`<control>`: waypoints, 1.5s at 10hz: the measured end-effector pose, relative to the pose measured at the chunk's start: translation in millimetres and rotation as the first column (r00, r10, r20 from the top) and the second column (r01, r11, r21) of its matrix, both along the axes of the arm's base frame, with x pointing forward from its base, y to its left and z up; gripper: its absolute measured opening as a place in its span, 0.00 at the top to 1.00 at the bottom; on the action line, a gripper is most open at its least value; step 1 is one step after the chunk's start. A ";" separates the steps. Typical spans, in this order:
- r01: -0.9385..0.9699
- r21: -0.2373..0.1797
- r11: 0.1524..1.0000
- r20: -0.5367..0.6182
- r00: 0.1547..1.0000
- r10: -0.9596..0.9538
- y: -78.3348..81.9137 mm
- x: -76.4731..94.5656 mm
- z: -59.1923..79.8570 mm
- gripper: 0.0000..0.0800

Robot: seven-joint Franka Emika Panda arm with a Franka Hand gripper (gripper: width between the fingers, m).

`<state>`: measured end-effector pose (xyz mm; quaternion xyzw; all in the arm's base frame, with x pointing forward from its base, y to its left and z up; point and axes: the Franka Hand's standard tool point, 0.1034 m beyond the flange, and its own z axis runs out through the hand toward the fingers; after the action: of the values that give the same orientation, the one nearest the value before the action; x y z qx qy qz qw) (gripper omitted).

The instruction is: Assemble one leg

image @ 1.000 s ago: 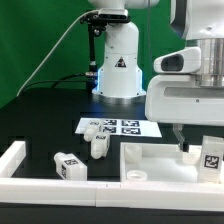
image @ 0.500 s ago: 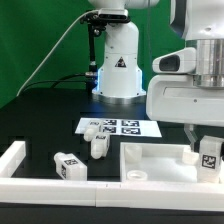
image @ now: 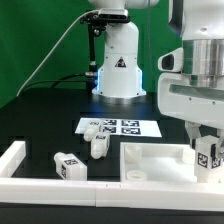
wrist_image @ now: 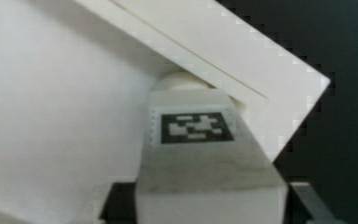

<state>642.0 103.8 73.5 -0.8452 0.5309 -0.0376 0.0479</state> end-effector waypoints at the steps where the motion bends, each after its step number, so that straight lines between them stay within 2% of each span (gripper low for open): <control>1: 0.095 0.011 0.995 -0.008 0.995 -0.095 0.2 -0.7 -0.3 0.64; 4: 0.427 0.062 0.902 -0.039 0.904 -0.425 2.2 -2.6 -1.4 0.64; 9: 0.742 0.108 0.662 -0.096 0.671 -0.736 4.6 -2.4 -1.3 0.64; 11: 0.772 0.113 0.625 -0.106 0.635 -0.765 5.0 -2.3 -1.1 0.64; 14: 0.751 0.114 0.651 -0.102 0.660 -0.744 5.4 -2.4 -1.4 0.64; 15: 0.707 0.107 0.699 -0.094 0.707 -0.701 5.6 -2.9 -1.4 0.52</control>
Offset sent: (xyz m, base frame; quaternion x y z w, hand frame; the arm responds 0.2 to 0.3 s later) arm -0.0028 0.0033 -0.0001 0.0247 -0.0033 0.3207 0.9469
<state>639.1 109.3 72.1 -0.5735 0.8158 0.0023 0.0748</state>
